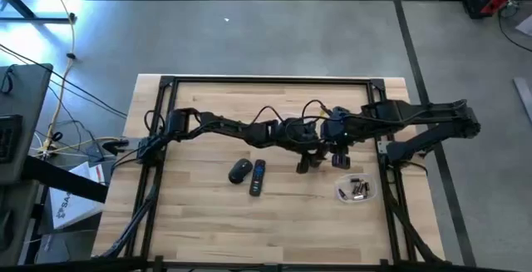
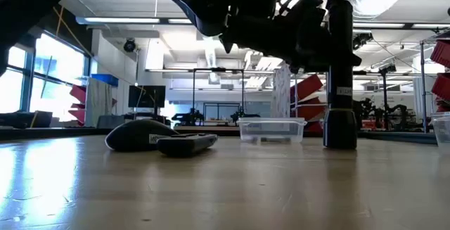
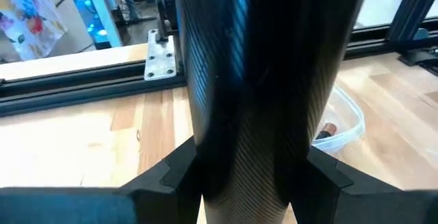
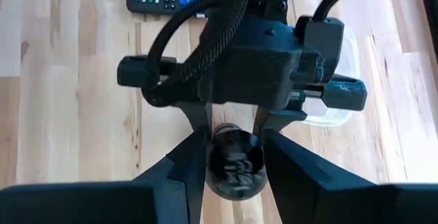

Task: Insert battery
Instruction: Close the flashlight battery compartment

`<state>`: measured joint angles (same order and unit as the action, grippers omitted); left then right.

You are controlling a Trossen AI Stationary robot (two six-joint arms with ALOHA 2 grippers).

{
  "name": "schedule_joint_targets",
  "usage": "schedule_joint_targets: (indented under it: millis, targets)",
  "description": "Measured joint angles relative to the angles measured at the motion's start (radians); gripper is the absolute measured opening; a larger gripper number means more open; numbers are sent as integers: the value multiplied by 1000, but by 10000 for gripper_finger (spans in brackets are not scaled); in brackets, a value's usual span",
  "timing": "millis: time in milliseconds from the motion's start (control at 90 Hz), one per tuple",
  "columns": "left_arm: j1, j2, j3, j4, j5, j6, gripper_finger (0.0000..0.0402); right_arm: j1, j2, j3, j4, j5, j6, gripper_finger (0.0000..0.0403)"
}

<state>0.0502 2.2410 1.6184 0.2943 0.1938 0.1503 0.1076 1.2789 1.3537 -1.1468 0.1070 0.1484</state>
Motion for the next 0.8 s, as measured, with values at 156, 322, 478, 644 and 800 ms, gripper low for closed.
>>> schedule_joint_targets:
  millis: [156,322,478,644,800]
  targets:
    - [-1,0,0,8,-35,2,146,0,0,34,-9,-4,-17,112]
    - [-2,0,-10,35,-55,18,146,0,0,110,-64,61,-26,112]
    - [-4,0,-19,46,-60,20,146,-1,0,119,-170,34,-56,112]
    - [-11,0,-19,46,-74,52,146,0,6,119,-140,-7,-154,113]
    - [-15,0,-19,46,-72,53,146,-16,11,82,-139,-7,-230,113]
